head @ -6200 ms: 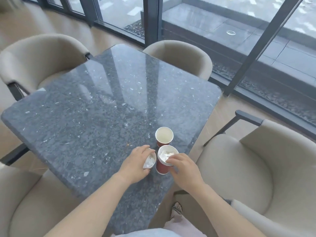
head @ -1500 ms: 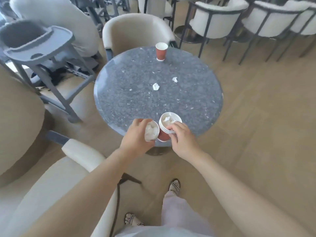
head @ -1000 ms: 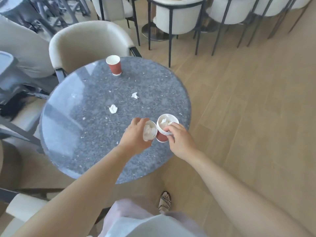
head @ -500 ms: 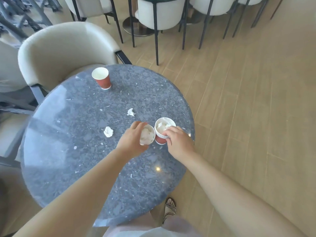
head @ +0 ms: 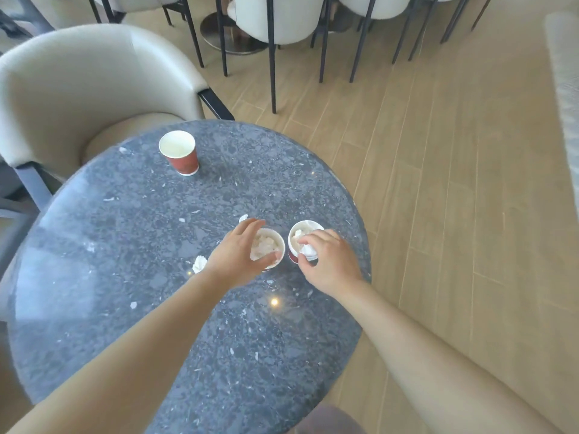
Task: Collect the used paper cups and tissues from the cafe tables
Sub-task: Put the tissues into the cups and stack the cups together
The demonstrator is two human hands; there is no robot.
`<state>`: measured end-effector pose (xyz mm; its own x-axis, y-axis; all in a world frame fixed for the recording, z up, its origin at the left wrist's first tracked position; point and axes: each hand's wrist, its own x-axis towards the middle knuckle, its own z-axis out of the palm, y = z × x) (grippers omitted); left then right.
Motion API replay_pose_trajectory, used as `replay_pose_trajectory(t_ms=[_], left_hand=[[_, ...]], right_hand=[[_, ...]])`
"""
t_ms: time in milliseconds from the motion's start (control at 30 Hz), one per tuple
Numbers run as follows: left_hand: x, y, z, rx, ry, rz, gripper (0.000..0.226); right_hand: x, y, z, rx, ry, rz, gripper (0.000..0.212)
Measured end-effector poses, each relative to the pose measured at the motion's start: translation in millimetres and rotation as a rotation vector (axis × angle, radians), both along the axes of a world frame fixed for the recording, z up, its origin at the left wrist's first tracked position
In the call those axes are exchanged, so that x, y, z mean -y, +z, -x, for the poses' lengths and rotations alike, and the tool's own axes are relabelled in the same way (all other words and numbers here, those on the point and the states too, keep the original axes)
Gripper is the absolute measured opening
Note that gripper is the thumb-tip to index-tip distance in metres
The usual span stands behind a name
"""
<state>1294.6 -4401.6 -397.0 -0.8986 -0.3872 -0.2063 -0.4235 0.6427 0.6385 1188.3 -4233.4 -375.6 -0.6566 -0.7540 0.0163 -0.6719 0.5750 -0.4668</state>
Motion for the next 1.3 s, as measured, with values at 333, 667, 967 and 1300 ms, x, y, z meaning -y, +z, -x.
replay_pose_trajectory(t_ms=[333,667,967,1300], left_hand=[[68.2,2.3,-0.8,0.007,0.025,0.086,0.043],[146.7,-5.0,0.8,0.087,0.054,0.182,0.049],[185.5,1.8,34.1,-0.055,0.143,0.341,0.047],[201.9,-16.3,60.6,0.184,0.104,0.397,0.058]], right_hand=[[92.1,6.9,13.9,0.054,0.084,0.04,0.019],[159.6,-14.6,42.5,0.187,0.135,-0.197,0.022],[179.9,-39.3,58.6,0.238,0.218,-0.381,0.026],[179.9,-62.6,56.8,0.235,0.297,-0.515,0.008]])
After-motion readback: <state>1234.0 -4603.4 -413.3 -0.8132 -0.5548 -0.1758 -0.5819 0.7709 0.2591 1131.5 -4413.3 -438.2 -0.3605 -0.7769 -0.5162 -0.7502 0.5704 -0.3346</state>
